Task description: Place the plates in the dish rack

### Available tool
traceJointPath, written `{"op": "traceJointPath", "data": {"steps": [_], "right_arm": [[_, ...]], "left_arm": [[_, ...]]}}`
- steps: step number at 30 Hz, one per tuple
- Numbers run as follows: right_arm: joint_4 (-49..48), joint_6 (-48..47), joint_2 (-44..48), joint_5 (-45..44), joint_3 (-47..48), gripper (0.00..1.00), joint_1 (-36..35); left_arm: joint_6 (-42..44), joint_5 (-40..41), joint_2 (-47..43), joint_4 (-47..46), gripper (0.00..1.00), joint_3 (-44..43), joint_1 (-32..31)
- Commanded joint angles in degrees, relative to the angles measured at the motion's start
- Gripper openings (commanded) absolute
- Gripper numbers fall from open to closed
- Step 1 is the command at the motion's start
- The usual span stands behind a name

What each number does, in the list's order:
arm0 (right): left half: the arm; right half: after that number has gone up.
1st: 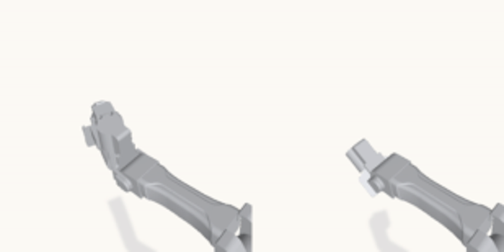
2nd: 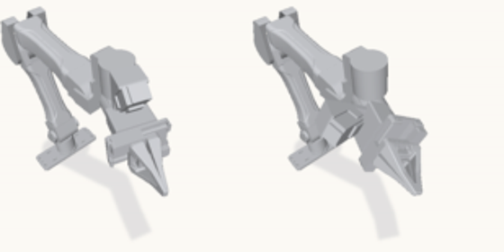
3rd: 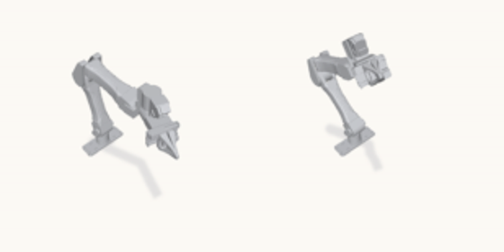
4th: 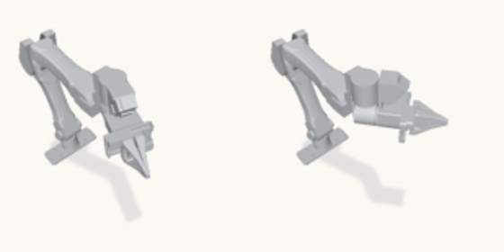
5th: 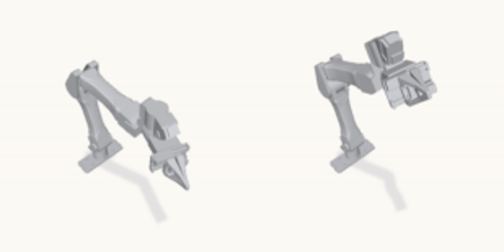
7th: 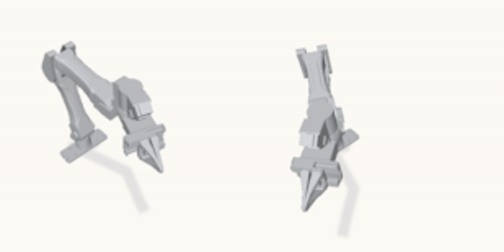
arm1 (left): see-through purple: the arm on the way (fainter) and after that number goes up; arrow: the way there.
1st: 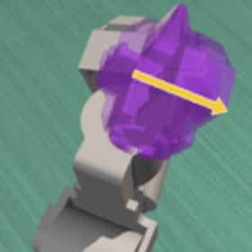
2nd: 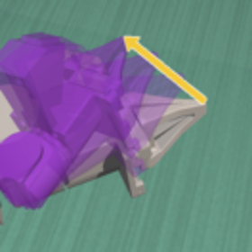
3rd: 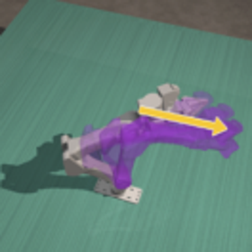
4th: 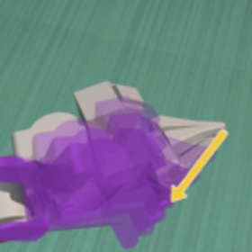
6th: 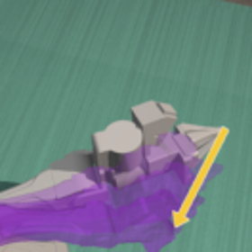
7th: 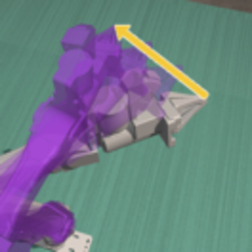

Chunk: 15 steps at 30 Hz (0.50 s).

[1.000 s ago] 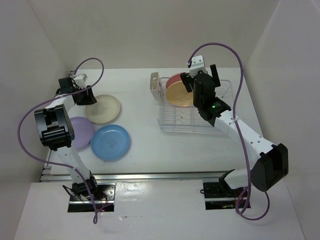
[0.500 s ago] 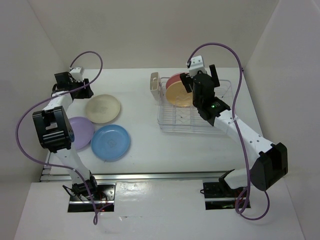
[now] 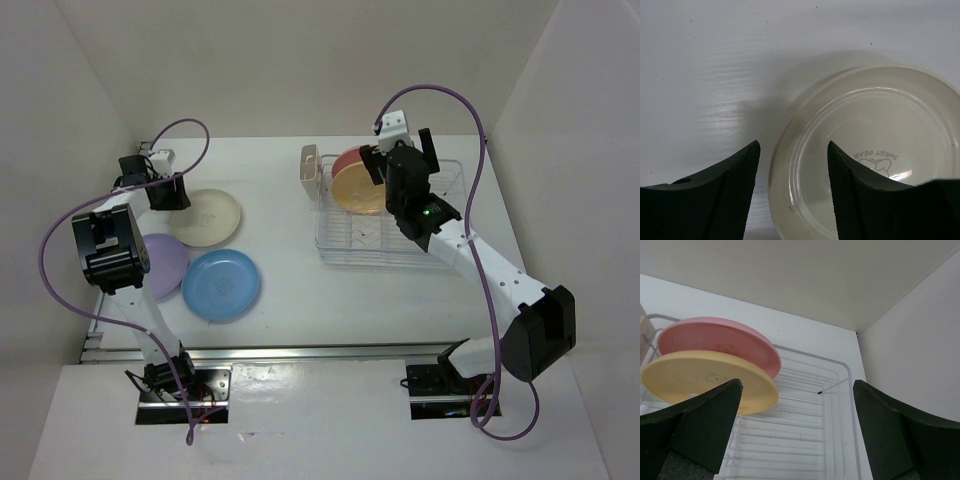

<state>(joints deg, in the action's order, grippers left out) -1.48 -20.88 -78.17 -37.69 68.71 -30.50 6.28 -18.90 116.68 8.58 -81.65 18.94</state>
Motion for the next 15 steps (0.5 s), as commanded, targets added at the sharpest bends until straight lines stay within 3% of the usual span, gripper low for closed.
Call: {"op": "traceJointPath", "data": {"steps": [1,9,12,14,15], "right_arm": [[-0.72,0.41,-0.05,-0.01,2.75,1.00,-0.44],[-0.19,0.41,-0.05,-0.01,3.28,1.00,-0.44],[-0.19,0.41,-0.57,-0.01,3.28,1.00,-0.44],[-0.19,0.93,-0.58,-0.01,3.80,1.00,-0.44],[-0.19,0.93,-0.58,-0.01,3.80,1.00,-0.44]], "left_arm": [[1.36,-1.67,2.40,-0.23,0.63,-0.44,0.31],[1.98,-3.17,4.17,0.83,0.61,-0.97,0.31],[1.98,-5.70,5.22,1.44,0.42,-2.11,0.31],[1.98,-6.24,5.83,3.54,0.21,-3.60,0.31],[1.98,-6.24,5.84,3.55,0.16,-4.22,0.31]]}}
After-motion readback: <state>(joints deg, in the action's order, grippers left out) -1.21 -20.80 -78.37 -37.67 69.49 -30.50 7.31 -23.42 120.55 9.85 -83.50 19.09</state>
